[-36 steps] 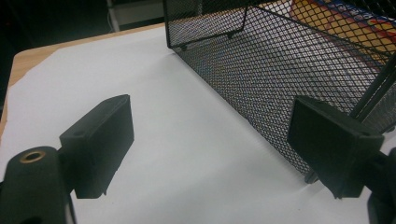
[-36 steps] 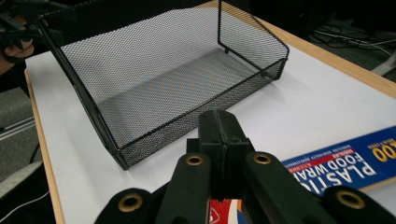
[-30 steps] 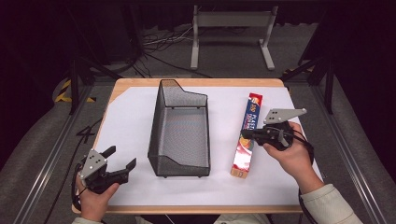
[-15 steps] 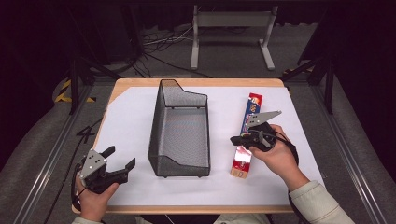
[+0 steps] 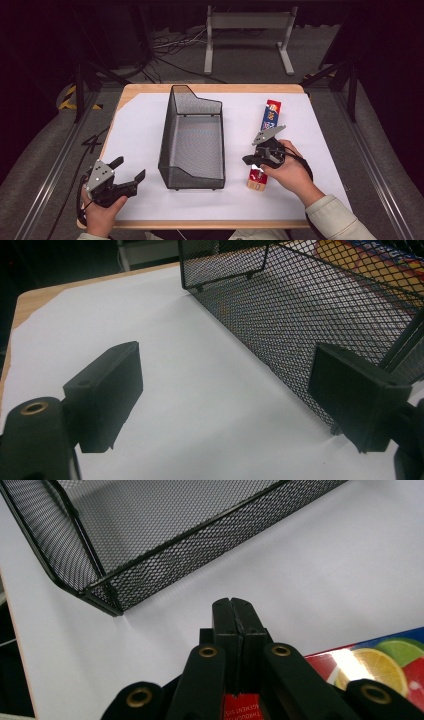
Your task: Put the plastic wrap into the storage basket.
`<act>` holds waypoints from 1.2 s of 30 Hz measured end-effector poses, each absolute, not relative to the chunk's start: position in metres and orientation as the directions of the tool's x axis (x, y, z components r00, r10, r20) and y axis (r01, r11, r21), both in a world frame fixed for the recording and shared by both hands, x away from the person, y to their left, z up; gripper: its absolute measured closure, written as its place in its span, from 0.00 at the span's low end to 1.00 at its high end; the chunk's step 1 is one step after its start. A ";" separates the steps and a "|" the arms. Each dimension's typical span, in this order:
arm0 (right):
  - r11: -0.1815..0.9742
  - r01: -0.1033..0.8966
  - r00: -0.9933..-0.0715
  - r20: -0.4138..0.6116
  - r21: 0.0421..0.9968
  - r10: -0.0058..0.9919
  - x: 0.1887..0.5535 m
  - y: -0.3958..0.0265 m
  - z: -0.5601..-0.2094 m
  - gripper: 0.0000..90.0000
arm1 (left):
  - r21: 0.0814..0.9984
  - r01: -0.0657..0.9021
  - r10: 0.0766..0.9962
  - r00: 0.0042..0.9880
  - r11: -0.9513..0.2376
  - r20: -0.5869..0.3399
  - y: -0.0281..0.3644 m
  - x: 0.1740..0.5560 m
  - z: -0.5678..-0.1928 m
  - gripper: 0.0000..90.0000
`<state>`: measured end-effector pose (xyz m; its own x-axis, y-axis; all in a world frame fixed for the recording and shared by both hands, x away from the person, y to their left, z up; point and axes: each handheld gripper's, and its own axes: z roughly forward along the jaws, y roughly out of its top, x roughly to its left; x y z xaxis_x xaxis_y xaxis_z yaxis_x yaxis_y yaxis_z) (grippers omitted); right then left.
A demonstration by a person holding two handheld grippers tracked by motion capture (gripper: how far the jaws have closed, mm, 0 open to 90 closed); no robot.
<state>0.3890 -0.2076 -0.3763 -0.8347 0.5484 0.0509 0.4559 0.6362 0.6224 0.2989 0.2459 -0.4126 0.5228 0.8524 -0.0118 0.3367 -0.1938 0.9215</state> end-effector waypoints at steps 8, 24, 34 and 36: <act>0.685 0.457 -0.850 0.052 0.567 0.524 0.389 -0.201 -0.386 1.00 | 0.920 0.338 0.853 0.522 -0.196 -0.010 0.246 0.299 -0.413 0.17; 0.760 0.432 -0.869 -0.003 0.486 0.495 0.382 -0.193 -0.386 1.00 | 0.920 0.341 0.854 0.521 -0.194 -0.013 0.247 0.298 -0.413 0.17; 0.774 0.468 -0.860 0.020 0.426 0.509 0.378 -0.207 -0.382 1.00 | 0.921 0.340 0.855 0.518 -0.192 -0.013 0.248 0.298 -0.413 0.17; 0.769 0.484 -0.853 0.031 0.417 0.521 0.376 -0.213 -0.381 1.00 | 0.920 0.341 0.854 0.520 -0.192 -0.014 0.248 0.298 -0.413 0.17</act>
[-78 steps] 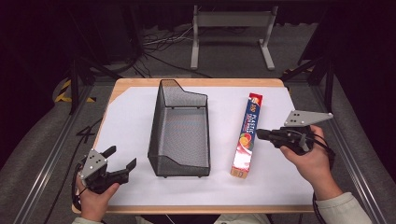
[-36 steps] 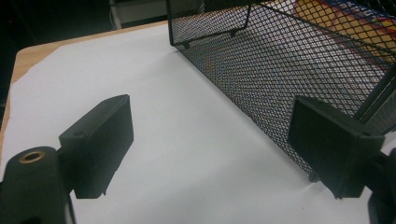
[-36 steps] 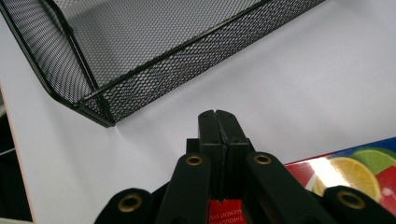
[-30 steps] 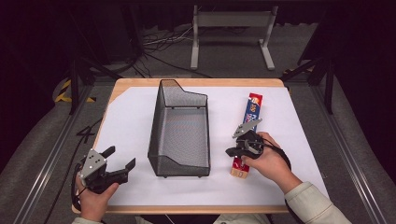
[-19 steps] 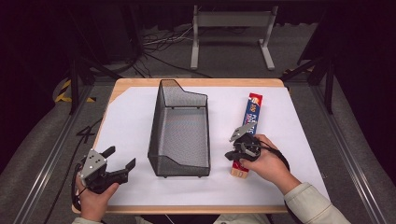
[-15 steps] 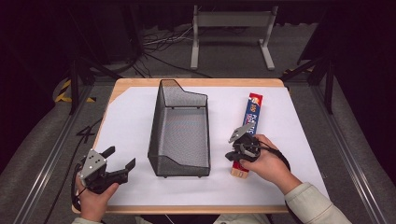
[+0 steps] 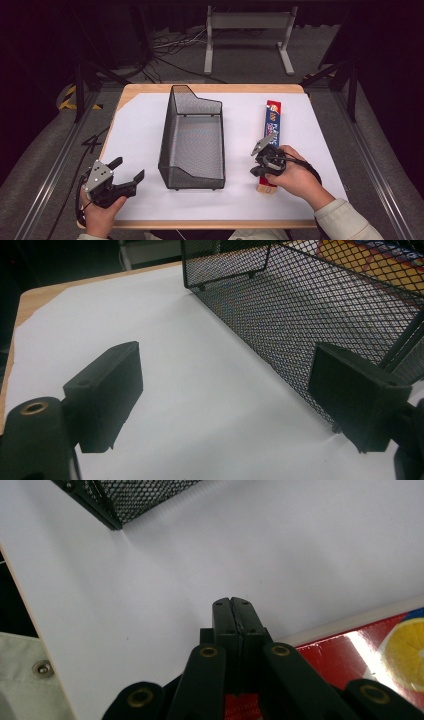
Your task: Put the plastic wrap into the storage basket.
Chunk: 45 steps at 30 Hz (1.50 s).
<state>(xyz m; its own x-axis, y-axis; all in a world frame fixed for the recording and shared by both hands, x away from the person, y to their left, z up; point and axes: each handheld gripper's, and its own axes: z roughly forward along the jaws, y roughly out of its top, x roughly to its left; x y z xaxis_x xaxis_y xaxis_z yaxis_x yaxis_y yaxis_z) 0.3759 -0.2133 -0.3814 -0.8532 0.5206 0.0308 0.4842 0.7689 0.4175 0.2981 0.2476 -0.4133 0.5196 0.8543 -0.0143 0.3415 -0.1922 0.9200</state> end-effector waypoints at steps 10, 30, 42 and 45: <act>0.754 0.548 -0.814 0.025 0.362 0.580 0.364 -0.241 -0.379 1.00 | 0.919 0.342 0.853 0.522 -0.196 -0.012 0.246 0.299 -0.413 0.17; 0.651 0.657 -0.719 0.056 0.381 0.693 0.351 -0.300 -0.377 1.00 | 0.919 0.343 0.853 0.523 -0.195 -0.014 0.245 0.299 -0.413 0.17; 0.576 0.624 -0.727 0.120 0.528 0.676 0.347 -0.307 -0.365 0.92 | 0.917 0.346 0.849 0.528 -0.198 -0.016 0.242 0.303 -0.413 0.17; 0.532 0.591 -0.725 0.111 0.606 0.680 0.345 -0.310 -0.357 0.87 | 0.917 0.345 0.848 0.530 -0.200 -0.015 0.241 0.305 -0.413 0.17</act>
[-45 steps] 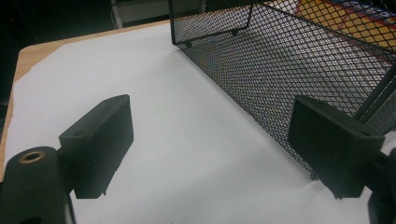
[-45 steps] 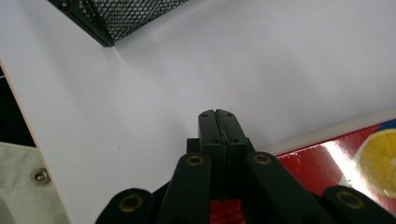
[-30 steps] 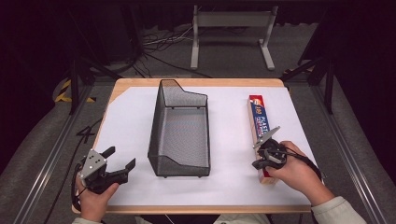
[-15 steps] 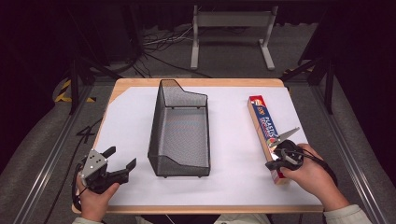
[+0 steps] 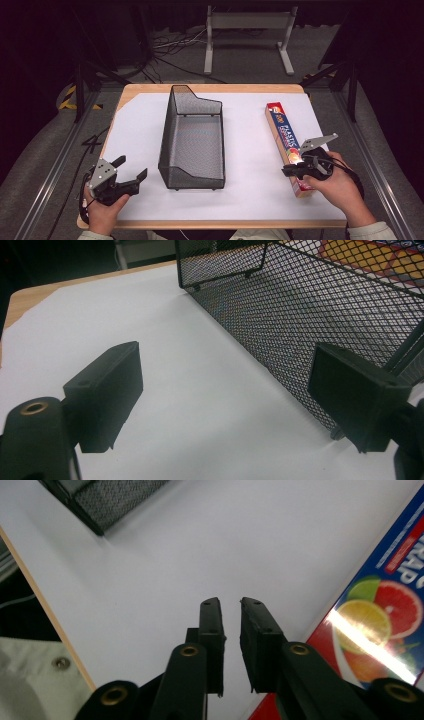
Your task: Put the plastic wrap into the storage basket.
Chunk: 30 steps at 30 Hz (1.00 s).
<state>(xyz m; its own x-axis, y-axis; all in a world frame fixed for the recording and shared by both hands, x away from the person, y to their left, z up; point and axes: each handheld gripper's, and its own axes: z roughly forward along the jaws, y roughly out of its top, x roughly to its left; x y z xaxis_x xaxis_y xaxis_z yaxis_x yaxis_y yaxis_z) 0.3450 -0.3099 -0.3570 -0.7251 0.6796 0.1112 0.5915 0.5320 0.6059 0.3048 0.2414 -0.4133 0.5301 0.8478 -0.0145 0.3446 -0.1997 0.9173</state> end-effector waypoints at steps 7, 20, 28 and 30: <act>0.398 0.488 -0.698 0.074 0.777 0.712 0.335 -0.314 -0.342 0.67 | 0.917 0.344 0.847 0.532 -0.202 -0.013 0.240 0.306 -0.413 0.17; 0.190 0.379 -0.559 0.061 0.906 0.827 0.342 -0.318 -0.326 0.43 | 0.918 0.343 0.855 0.518 -0.196 -0.011 0.242 0.304 -0.413 0.17; 0.177 0.410 -0.505 0.062 0.895 0.861 0.362 -0.315 -0.313 0.46 | 0.918 0.344 0.857 0.516 -0.196 -0.010 0.242 0.305 -0.413 0.17; 0.144 0.457 -0.490 0.113 0.878 0.865 0.367 -0.316 -0.310 0.50 | 0.918 0.345 0.857 0.515 -0.195 -0.012 0.242 0.305 -0.413 0.17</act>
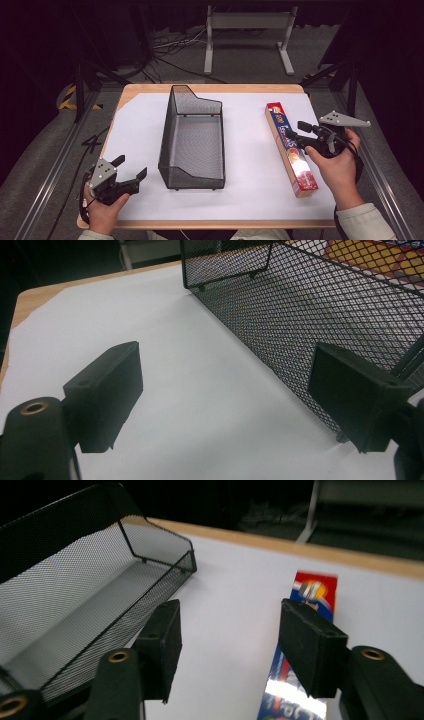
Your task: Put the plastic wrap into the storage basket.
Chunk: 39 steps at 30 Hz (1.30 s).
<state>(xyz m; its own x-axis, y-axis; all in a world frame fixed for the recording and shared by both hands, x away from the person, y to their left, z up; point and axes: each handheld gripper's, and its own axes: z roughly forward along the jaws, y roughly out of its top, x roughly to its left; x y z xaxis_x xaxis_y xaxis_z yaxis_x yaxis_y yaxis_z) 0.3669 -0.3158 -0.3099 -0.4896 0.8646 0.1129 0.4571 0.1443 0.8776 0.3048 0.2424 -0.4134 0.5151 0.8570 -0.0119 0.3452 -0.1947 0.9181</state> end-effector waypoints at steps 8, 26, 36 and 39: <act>0.217 0.432 -0.450 0.000 0.875 0.893 0.389 -0.309 -0.310 0.37 | 0.918 0.347 0.861 0.509 -0.193 -0.011 0.243 0.304 -0.413 0.17; 0.183 0.571 -0.280 -0.019 0.801 0.960 0.425 -0.306 -0.339 0.32 | 0.916 0.353 0.866 0.500 -0.188 -0.015 0.244 0.305 -0.414 0.17; 0.185 0.704 -0.324 0.078 0.686 0.943 0.438 -0.308 -0.372 0.28 | 0.914 0.359 0.869 0.495 -0.189 -0.015 0.245 0.305 -0.415 0.17; 0.185 0.732 -0.316 0.086 0.656 0.945 0.440 -0.309 -0.380 0.25 | 0.914 0.359 0.867 0.499 -0.189 -0.016 0.245 0.305 -0.415 0.17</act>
